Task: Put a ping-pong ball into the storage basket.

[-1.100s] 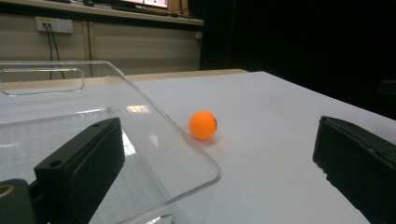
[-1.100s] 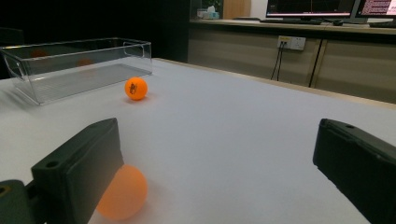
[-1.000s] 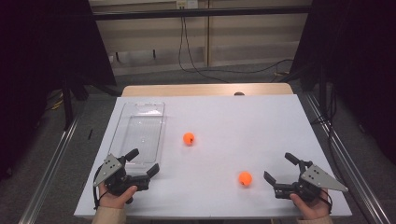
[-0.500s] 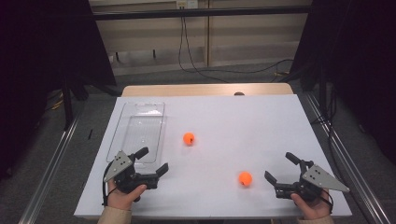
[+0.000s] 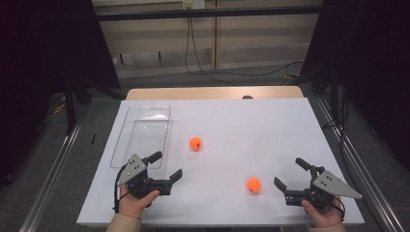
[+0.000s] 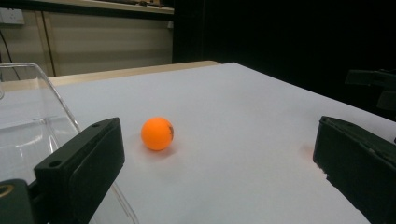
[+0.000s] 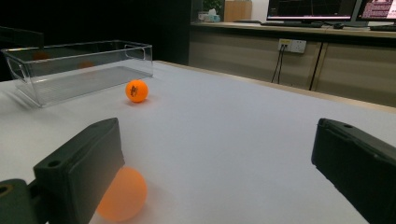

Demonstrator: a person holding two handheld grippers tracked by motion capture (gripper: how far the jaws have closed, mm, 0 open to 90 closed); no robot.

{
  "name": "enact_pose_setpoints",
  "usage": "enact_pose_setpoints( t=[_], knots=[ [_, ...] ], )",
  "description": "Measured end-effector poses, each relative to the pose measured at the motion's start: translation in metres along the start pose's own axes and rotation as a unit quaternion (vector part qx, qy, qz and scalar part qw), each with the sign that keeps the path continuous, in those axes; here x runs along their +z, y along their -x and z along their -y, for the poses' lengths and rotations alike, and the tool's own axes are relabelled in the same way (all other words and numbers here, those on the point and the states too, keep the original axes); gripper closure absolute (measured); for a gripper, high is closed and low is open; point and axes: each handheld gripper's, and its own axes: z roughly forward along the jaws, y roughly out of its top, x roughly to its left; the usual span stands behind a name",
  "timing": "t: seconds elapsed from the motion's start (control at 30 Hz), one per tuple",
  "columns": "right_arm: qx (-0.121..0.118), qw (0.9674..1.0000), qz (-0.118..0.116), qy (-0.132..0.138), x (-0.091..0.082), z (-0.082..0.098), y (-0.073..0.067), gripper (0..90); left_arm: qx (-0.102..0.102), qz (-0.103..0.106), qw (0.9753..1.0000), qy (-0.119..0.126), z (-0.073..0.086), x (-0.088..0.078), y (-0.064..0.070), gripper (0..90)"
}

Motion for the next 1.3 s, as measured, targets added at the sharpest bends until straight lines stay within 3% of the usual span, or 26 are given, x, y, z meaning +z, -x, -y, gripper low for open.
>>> enact_pose_setpoints(
  t=[0.9,1.3],
  knots=[
    [0.002,1.0000,0.000,0.000,0.000,0.000,0.000,1.5,0.025,0.023,0.9992,-0.021,-0.001,0.020,0.013,2.0],
    [0.001,1.0000,-0.001,-0.001,0.000,0.000,0.001,1.6,0.026,0.037,0.9986,-0.027,-0.002,0.030,0.018,2.0]
  ],
)
